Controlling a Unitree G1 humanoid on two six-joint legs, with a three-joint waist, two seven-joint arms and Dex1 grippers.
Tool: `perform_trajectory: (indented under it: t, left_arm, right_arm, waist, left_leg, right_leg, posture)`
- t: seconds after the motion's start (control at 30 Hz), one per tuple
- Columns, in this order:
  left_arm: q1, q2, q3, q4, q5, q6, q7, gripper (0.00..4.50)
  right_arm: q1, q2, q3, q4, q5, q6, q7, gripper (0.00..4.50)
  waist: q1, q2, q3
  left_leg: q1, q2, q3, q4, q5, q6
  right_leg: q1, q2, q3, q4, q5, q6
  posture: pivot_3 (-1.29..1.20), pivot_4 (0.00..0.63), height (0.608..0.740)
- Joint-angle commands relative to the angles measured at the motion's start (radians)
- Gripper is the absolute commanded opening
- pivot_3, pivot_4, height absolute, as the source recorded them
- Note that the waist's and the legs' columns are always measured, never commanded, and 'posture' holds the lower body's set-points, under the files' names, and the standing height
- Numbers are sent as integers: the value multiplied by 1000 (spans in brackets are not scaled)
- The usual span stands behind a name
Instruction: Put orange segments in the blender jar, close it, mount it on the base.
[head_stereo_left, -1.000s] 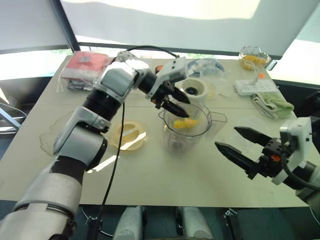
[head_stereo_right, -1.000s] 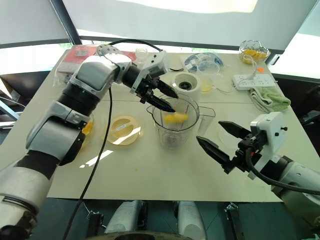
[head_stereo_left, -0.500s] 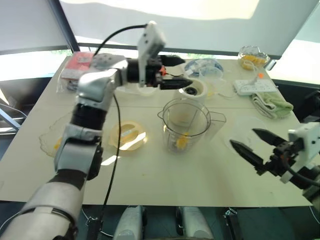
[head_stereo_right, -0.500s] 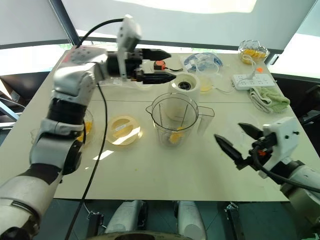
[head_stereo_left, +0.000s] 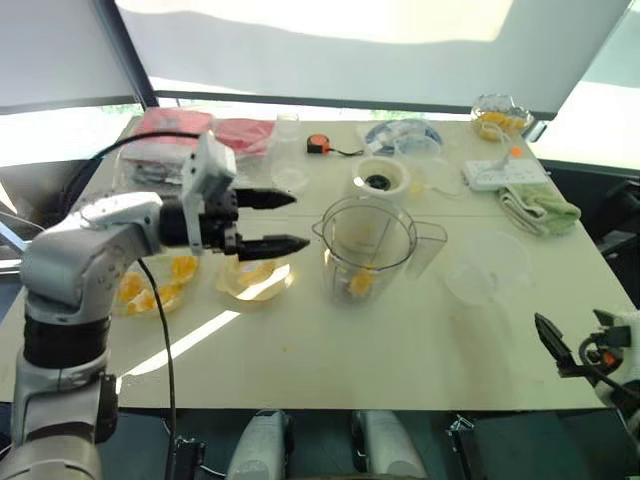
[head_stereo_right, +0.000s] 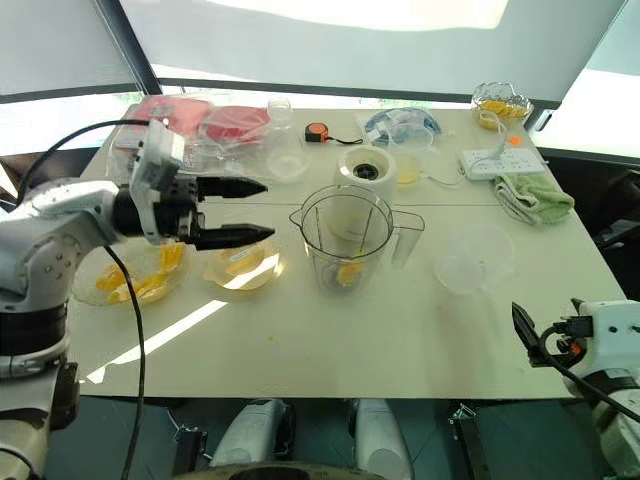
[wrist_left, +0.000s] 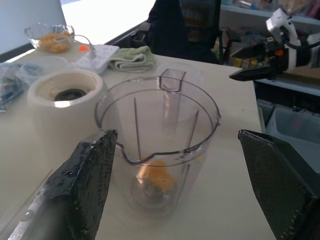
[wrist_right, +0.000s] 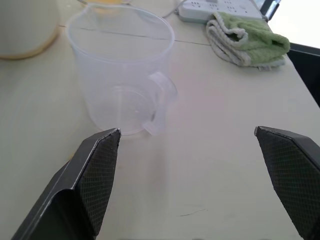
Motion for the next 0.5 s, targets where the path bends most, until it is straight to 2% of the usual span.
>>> perform_trajectory:
  t: [0.03, 0.23, 0.5]
  left_arm:
    - [22, 39, -18, -33, 50, -42, 47, 4008]
    - [90, 90, -21, -86, 23, -45, 38, 4008]
    - [124, 103, -28, -111, 23, -48, 70, 4008]
  right_arm:
    - [-77, 25, 50, 91, -120, -76, -62, 4500]
    - [-219, 62, 133, 245, -195, -136, -76, 4500]
    - [-327, 102, 145, 348, -196, -162, -83, 4500]
  waist:
    - [-3, 0, 0]
    - [-17, 1, 0]
    - [-17, 1, 0]
  left_leg:
    - [2, 0, 0, 0, 0, 0]
    - [5, 1, 2, -3, 0, 0]
    - [5, 1, 3, -3, 0, 0]
  right_leg:
    - [1, 1, 1, 0, 0, 0]
    - [2, 3, 3, 0, 0, 0]
    - [2, 3, 4, 1, 0, 0]
  posture:
    - [0, 150, 740]
    - [0, 150, 740]
    - [0, 150, 740]
